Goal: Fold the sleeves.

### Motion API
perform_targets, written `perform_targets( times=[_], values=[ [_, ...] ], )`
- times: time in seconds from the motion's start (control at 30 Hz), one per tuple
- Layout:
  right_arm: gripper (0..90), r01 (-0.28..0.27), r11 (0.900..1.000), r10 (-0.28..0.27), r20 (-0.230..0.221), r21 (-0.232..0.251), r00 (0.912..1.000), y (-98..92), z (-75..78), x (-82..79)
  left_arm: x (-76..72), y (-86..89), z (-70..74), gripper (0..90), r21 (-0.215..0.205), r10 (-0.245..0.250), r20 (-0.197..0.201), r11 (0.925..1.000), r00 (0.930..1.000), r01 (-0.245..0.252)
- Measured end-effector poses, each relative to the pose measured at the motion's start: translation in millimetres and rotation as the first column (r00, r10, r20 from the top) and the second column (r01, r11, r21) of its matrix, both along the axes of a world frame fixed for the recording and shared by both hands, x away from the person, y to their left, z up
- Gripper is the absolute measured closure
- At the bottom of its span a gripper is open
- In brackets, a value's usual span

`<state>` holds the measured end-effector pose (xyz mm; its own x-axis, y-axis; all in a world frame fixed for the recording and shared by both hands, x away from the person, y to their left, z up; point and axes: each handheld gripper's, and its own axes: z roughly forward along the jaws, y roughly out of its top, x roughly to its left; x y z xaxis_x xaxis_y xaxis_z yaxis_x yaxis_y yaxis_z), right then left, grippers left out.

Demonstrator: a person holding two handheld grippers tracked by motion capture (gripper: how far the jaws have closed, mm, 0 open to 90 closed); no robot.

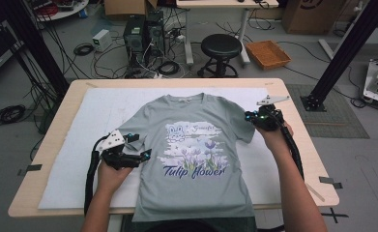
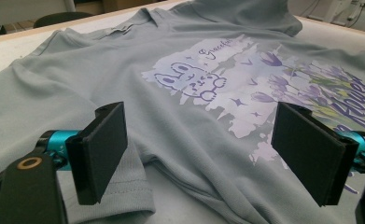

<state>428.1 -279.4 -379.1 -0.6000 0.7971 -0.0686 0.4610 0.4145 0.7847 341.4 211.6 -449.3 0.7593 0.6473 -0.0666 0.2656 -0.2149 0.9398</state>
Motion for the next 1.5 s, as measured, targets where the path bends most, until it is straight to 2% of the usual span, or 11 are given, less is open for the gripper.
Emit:
perform_targets(
  times=[0.03, 0.23, 0.6, 0.8, 0.93, 1.0, 1.1, 1.2, 1.4, 1.5],
  values=[
    [87.8, -0.044, 0.999, 0.044, 0.012, 0.004, 0.9989, 17.6, 6.7, -5.1, 0.2, 0.1, -0.1, 18.4, -0.002, 0.000, -0.001, 1.0000, 1.0000, 0.000],
    [87.8, -0.128, 0.991, 0.129, 0.028, -0.030, 0.9913, 54.6, 15.0, -11.7, 0.9, 0.5, 0.0, 18.4, -0.004, 0.004, -0.009, 1.0000, 0.9999, -0.004],
    [87.7, -0.234, 0.970, 0.235, 0.007, -0.062, 0.9720, 108.4, 12.1, -17.1, 0.7, 0.2, 0.1, 18.4, 0.002, 0.000, -0.008, 1.0000, 1.0000, 0.000],
    [87.7, -0.270, 0.960, 0.269, -0.020, -0.075, 0.9629, 129.6, 6.5, -16.0, 0.4, 0.0, 0.1, 18.4, 0.002, 0.002, -0.004, 1.0000, 1.0000, -0.002],
    [86.9, -0.281, 0.957, 0.279, -0.028, -0.075, 0.9597, 137.6, 2.6, -15.6, 0.4, -0.1, 0.0, 18.4, 0.003, 0.002, -0.004, 1.0000, 1.0000, -0.002],
    [80.2, -0.293, 0.954, 0.292, -0.035, -0.058, 0.9559, 141.7, -0.2, -16.1, 0.5, 0.1, 0.1, 18.3, 0.003, 0.000, -0.005, 1.0000, 1.0000, 0.000],
    [73.1, -0.288, 0.957, 0.287, -0.029, -0.021, 0.9574, 140.8, -1.5, -17.0, 0.2, -0.1, 0.0, 18.4, 0.003, 0.001, -0.003, 1.0000, 1.0000, -0.001],
    [67.0, -0.262, 0.965, 0.262, -0.021, -0.001, 0.9649, 131.2, -1.2, -17.0, 0.4, 0.1, 0.0, 18.3, 0.003, 0.001, -0.004, 1.0000, 1.0000, -0.001],
    [53.7, -0.161, 0.985, 0.164, -0.043, 0.059, 0.9856, 90.3, -11.8, -14.6, 0.2, -0.2, 0.0, 18.3, 0.003, 0.000, -0.003, 1.0000, 1.0000, 0.000],
    [45.9, -0.104, 0.990, 0.110, -0.058, 0.095, 0.9922, 64.8, -22.4, -15.5, 0.2, -0.2, 0.0, 18.4, 0.002, 0.002, -0.004, 1.0000, 1.0000, -0.002]
  ],
)
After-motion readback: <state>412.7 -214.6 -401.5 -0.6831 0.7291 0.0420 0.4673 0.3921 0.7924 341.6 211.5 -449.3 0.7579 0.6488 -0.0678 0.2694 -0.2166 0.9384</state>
